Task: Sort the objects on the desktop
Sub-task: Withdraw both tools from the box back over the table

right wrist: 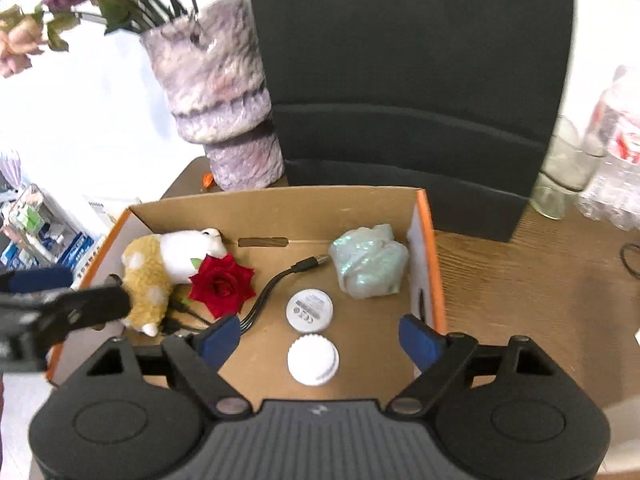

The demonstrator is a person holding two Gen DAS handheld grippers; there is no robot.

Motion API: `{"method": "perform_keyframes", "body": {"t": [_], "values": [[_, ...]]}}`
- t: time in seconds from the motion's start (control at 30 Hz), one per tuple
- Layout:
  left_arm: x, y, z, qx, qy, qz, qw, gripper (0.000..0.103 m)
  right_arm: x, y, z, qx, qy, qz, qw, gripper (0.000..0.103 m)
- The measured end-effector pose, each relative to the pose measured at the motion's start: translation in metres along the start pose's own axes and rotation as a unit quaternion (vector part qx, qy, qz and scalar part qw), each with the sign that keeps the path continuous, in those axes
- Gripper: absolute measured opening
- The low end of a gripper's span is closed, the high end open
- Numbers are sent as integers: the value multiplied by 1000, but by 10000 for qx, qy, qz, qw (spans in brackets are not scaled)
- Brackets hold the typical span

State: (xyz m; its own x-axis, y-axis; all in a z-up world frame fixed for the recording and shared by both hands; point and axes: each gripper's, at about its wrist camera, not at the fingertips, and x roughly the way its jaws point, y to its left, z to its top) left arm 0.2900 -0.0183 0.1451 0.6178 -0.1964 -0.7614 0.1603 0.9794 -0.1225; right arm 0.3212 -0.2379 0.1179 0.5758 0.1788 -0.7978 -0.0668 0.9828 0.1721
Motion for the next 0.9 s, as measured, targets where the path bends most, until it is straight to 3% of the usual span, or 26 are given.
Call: {"method": "perform_keyframes", "body": {"t": [0.17,0.23,0.37,0.43,0.53,0.6,0.77,0.9], "values": [[-41,11,-35,-259,-216,426,9985,103,-43,1,-20,121,-178,244,9995,95],[-55,10,-53,-216,-322,474,9981,103,-62,4,-37,130,-330,483,9982,97],[-83,5,-92,-107,-626,581,9963,103,-90,15,-76,89,-726,563,9957,97],[-101,2,-119,-159,-834,663,9942,103,-105,19,-104,49,-1135,569,9919,97],[-126,0,-162,-152,-1084,250,9937,103,-122,27,-147,-81,-1589,422,9864,97],[-136,-3,-187,-193,-1143,169,9931,103,-129,31,-177,-188,-1788,412,9828,98],[-155,-9,-255,-99,-1610,436,9859,103,-144,39,-246,-361,-2045,414,9773,98],[-158,-5,-304,-7,-1627,416,9858,103,-155,41,-298,-289,-2132,260,9762,102]]}}
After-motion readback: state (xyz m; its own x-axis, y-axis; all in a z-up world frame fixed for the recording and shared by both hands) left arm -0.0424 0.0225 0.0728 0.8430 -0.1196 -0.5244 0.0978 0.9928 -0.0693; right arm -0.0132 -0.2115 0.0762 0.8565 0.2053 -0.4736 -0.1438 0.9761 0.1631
